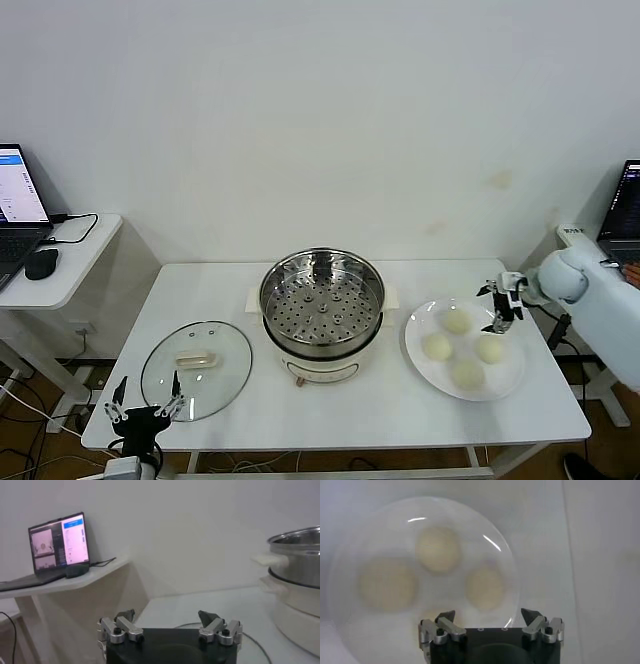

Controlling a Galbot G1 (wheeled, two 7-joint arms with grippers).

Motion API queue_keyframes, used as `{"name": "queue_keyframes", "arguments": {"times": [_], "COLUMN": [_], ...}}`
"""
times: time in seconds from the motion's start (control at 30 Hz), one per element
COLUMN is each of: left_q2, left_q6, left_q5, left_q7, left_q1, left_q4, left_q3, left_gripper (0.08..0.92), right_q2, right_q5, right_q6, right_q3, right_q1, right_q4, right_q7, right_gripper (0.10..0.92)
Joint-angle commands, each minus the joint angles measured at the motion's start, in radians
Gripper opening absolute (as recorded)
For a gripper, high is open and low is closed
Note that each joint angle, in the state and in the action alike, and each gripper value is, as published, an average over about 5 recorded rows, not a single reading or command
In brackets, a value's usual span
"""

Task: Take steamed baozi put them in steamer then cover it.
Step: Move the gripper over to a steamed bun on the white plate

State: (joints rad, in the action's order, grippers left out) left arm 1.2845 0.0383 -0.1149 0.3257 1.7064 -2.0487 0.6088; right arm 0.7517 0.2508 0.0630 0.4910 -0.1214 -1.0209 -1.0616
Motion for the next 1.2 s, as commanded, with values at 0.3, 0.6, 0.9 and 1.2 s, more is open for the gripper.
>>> {"name": "queue_keyframes", "arguments": {"times": [0.3, 0.6, 0.9, 1.2], "left_q2": [-0.001, -0.002, 0.001, 0.003], "left_q6": [-0.002, -0.003, -0.003, -0.004], "left_q5": [0.0, 0.008, 0.006, 0.003], "left_q7": [0.001, -0.002, -0.002, -0.001], "left_q1": [0.005, -0.004, -0.005, -0.009], "left_q4": [-0.001, 0.006, 0.01, 0.015], "left_q3": [0.019, 0.018, 0.018, 0.018], "left_gripper": [0.823, 0.823, 0.823, 0.823], "right_q2": [0.149, 0.197, 0.223, 0.219], "right_q5": [0.085, 0.125, 0.153, 0.158], "right_q6": [-0.04, -0.034, -0.031, -0.03], "right_q3": [0.065, 0.039, 0.031, 0.03], "right_q1": [0.061, 0.056, 0.05, 0.046], "right_q4": [0.19, 0.254, 0.283, 0.28], "right_q7": [-0.022, 0.003, 0.0, -0.001], "right_gripper": [0.823, 0.823, 0.748, 0.65]}}
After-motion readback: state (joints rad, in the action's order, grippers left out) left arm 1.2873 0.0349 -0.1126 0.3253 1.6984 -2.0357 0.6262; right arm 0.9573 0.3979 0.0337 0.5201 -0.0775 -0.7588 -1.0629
